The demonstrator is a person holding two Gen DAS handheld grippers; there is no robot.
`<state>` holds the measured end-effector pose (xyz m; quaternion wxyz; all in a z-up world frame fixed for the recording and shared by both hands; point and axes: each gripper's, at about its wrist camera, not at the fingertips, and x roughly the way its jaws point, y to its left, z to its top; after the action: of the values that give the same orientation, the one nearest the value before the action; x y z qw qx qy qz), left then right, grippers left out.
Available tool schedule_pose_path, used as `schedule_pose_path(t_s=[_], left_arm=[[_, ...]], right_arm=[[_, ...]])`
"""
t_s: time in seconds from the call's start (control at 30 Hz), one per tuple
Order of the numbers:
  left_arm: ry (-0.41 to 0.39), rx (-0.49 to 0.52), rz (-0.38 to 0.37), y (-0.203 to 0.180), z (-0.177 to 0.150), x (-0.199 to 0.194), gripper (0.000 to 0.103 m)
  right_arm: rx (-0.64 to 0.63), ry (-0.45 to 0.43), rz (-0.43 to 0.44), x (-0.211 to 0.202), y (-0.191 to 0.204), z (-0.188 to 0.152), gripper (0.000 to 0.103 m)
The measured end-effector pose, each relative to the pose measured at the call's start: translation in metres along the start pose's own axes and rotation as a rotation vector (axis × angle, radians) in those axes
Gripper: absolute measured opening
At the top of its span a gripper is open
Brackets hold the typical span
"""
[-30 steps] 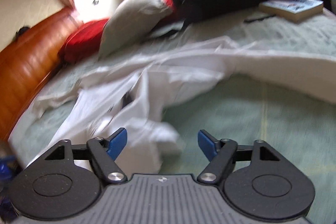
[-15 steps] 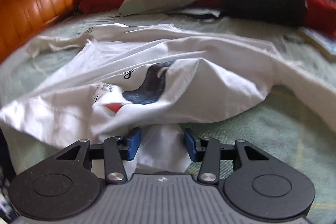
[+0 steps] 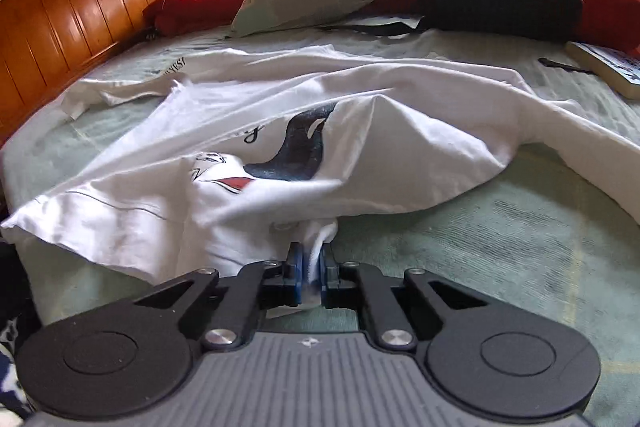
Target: Fold clothes
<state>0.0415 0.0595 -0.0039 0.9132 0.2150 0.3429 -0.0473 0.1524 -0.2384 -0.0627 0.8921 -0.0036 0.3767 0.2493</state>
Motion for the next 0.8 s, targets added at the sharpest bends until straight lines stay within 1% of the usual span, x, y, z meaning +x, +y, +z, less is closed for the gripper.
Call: schedule_pose_path(t_s=[0.1, 0.23, 0.37, 0.47, 0.53, 0.57, 0.67, 0.7, 0.8], left_arm=[[-0.010, 0.002, -0.011, 0.000, -0.001, -0.002, 0.102], [-0.024, 0.009, -0.030, -0.002, -0.002, -0.001, 0.102], [-0.048, 0.016, -0.055, -0.006, -0.003, -0.004, 0.102], [-0.063, 0.027, -0.075, -0.010, -0.004, -0.007, 0.102], [-0.069, 0.040, -0.077, -0.012, -0.005, -0.010, 0.102], [-0.073, 0.046, -0.078, -0.013, -0.006, -0.011, 0.102], [-0.075, 0.040, -0.074, -0.013, -0.009, -0.014, 0.102], [-0.074, 0.037, -0.072, -0.011, -0.010, -0.015, 0.102], [-0.067, 0.024, -0.063, -0.007, -0.014, -0.017, 0.102]], right_arm=[[0.025, -0.012, 0.002, -0.028, -0.003, -0.005, 0.010], [0.085, -0.049, 0.003, -0.077, -0.007, -0.017, 0.010], [0.136, -0.079, -0.016, -0.118, -0.006, -0.030, 0.009], [0.190, -0.091, -0.002, -0.143, -0.008, -0.043, 0.007], [0.217, -0.067, 0.009, -0.152, -0.011, -0.052, 0.006], [0.222, -0.051, 0.000, -0.154, -0.012, -0.057, 0.006], [0.243, -0.023, -0.080, -0.157, -0.018, -0.066, 0.007], [0.262, -0.033, -0.092, -0.159, -0.023, -0.067, 0.010], [0.300, -0.078, -0.061, -0.154, -0.040, -0.064, 0.012]])
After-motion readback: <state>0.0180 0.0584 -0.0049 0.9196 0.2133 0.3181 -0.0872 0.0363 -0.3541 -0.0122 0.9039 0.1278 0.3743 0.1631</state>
